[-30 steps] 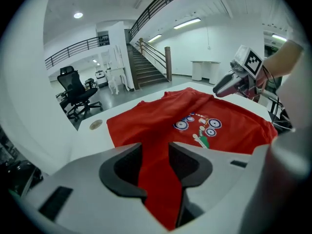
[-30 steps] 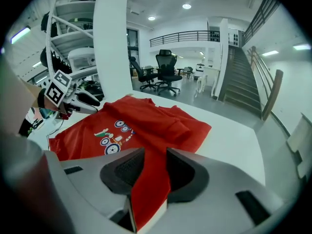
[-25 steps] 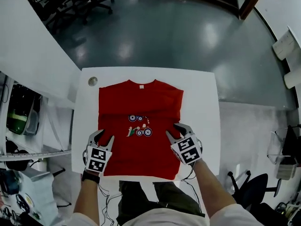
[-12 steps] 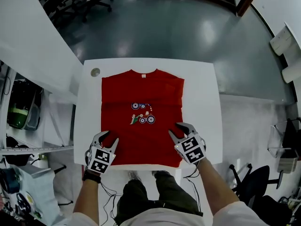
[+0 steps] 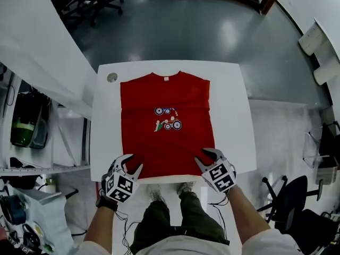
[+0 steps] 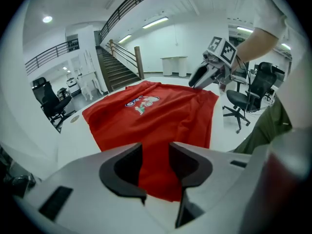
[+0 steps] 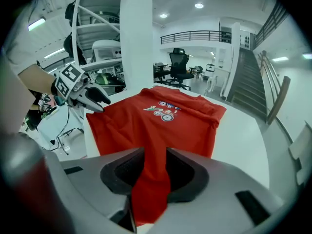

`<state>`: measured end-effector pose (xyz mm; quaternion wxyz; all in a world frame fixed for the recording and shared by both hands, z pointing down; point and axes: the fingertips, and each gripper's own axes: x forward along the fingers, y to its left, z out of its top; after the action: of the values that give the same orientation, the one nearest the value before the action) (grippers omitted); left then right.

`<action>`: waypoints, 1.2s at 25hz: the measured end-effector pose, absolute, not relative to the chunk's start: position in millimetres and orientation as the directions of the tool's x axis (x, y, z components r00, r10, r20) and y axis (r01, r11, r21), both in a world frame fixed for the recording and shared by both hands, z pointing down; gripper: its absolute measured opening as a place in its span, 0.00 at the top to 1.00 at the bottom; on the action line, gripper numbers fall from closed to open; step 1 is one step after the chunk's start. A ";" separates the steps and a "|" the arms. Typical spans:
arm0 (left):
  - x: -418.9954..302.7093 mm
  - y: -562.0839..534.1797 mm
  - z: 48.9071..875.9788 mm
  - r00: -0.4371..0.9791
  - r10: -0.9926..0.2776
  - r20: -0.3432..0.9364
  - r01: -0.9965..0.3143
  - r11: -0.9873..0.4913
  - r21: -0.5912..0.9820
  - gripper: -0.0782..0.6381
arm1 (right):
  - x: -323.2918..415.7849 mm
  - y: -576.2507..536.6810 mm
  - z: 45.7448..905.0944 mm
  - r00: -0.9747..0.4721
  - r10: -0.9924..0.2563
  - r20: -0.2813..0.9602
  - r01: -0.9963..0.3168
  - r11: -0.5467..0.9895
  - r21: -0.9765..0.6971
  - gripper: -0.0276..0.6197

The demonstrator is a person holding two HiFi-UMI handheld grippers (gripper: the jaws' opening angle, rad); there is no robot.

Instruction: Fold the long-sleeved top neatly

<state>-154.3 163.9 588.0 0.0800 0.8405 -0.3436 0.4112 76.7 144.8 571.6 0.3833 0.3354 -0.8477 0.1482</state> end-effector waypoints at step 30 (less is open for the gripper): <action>-154.9 242.9 611.2 0.440 -0.397 0.806 -0.436 -0.878 -0.195 0.65 | 116.6 240.3 605.2 -0.346 -0.405 0.846 -0.641 0.761 0.101 0.72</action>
<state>-154.9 242.9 611.2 0.0208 0.8481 -0.2458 0.4689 116.6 240.3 605.2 0.4721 0.3224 -0.8108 0.1253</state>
